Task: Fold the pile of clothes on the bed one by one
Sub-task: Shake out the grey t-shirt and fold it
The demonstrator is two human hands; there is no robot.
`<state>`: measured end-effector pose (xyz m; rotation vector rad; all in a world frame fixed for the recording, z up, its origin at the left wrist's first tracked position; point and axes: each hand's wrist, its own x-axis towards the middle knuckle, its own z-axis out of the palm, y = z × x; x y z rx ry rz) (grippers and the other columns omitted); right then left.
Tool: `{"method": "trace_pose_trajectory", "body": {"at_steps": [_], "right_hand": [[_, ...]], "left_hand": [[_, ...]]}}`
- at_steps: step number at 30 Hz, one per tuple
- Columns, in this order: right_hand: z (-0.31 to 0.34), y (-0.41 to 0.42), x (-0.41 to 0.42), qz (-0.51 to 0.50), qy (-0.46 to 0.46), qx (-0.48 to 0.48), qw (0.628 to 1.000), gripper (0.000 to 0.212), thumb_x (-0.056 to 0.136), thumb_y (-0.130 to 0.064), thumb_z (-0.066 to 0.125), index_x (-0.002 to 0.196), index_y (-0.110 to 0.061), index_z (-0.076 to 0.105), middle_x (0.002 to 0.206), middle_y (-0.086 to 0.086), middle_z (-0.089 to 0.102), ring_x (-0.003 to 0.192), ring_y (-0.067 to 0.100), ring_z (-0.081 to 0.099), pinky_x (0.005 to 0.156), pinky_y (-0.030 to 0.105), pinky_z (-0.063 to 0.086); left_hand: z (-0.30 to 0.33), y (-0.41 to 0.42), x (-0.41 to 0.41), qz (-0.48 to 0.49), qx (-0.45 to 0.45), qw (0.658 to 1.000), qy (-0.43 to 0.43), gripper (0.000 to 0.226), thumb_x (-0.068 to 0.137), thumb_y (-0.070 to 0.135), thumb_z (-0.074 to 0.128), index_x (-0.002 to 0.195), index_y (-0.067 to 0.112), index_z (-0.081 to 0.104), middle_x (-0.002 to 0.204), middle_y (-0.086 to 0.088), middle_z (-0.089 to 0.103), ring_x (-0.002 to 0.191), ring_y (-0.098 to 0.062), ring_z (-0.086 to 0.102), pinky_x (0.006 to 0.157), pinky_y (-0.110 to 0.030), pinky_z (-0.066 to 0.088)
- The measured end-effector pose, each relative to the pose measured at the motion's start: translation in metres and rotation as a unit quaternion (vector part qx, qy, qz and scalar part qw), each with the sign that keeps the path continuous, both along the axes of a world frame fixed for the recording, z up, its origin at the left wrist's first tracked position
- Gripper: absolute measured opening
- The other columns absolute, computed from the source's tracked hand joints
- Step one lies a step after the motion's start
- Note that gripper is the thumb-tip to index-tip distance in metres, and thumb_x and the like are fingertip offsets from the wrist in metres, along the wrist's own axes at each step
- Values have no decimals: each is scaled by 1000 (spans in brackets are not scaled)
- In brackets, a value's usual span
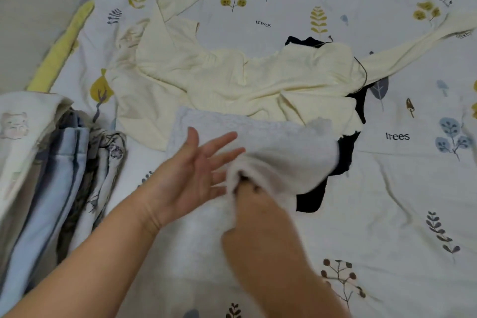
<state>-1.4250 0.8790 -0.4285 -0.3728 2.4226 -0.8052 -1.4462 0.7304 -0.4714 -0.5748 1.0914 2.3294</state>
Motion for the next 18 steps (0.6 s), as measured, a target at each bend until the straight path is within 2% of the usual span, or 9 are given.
{"method": "trace_pose_trajectory", "body": {"at_steps": [2, 5, 7, 10, 12, 14, 16, 17, 18], "right_hand": [[-22, -30, 17, 61, 9, 40, 997, 72, 82, -12, 55, 143, -21, 17, 142, 8, 29, 122, 26, 43, 99, 36, 41], [-48, -52, 39, 130, -38, 25, 991, 81, 84, -21, 58, 146, -25, 6, 146, 8, 15, 124, 30, 38, 100, 40, 36], [-61, -51, 48, 184, -46, 43, 981, 75, 86, -28, 56, 145, -22, 11, 143, 11, 20, 122, 30, 35, 100, 40, 33], [-71, -35, 54, 177, 25, 73, 981, 62, 81, -29, 59, 138, -17, 37, 131, 11, 41, 114, 27, 45, 94, 36, 39], [-72, -21, 52, 116, 100, 77, 985, 60, 52, -30, 79, 109, -20, 67, 102, 4, 63, 88, 20, 63, 70, 28, 52], [-73, -6, 49, 55, 124, 85, 987, 57, 29, -21, 86, 85, -20, 75, 79, 3, 67, 71, 17, 67, 56, 26, 53], [-79, 9, 46, 16, 128, 113, 985, 56, 29, -11, 88, 83, -17, 75, 81, 6, 68, 73, 21, 69, 57, 29, 55], [-80, 15, 43, 8, 120, 123, 985, 54, 33, -7, 88, 85, -14, 74, 86, 8, 68, 77, 24, 69, 59, 32, 56], [-83, 21, 42, 0, 111, 126, 986, 51, 41, -5, 87, 91, -12, 74, 93, 11, 68, 85, 27, 68, 65, 35, 56]], "left_hand": [[-7, -20, 8, 61, -12, 997, -46, 69, 80, 65, 32, 126, 18, 53, 126, -9, 61, 114, -23, 59, 98, -40, 47], [-25, -34, 26, 58, -235, 966, -87, 49, 97, 45, 27, 123, 13, 52, 120, -9, 61, 100, -12, 58, 89, -23, 42], [-35, -37, 34, 26, -371, 927, -58, 36, 97, 34, 40, 125, 14, 51, 117, -5, 59, 101, -15, 57, 82, -19, 43], [-44, -32, 36, -75, -528, 842, 74, 55, 84, 30, 65, 133, 26, 43, 121, 5, 48, 112, -11, 47, 91, -21, 38], [-51, -20, 33, -146, -596, 772, 162, 80, 72, 35, 77, 139, 26, 34, 131, 5, 39, 121, -11, 39, 102, -24, 32], [-62, -8, 30, -213, -668, 689, 183, 96, 63, 46, 78, 142, 23, 29, 141, 0, 31, 128, -17, 34, 105, -31, 32], [-73, -2, 26, -252, -738, 602, 170, 81, 67, 43, 74, 135, 17, 38, 140, -4, 32, 124, -24, 37, 97, -32, 36], [-77, -2, 24, -238, -759, 577, 185, 61, 72, 35, 70, 125, 14, 47, 132, -6, 40, 115, -26, 44, 89, -32, 38], [-78, -2, 21, -193, -760, 585, 206, 39, 76, 24, 65, 111, 12, 54, 119, -8, 50, 102, -27, 50, 79, -31, 39]]}}
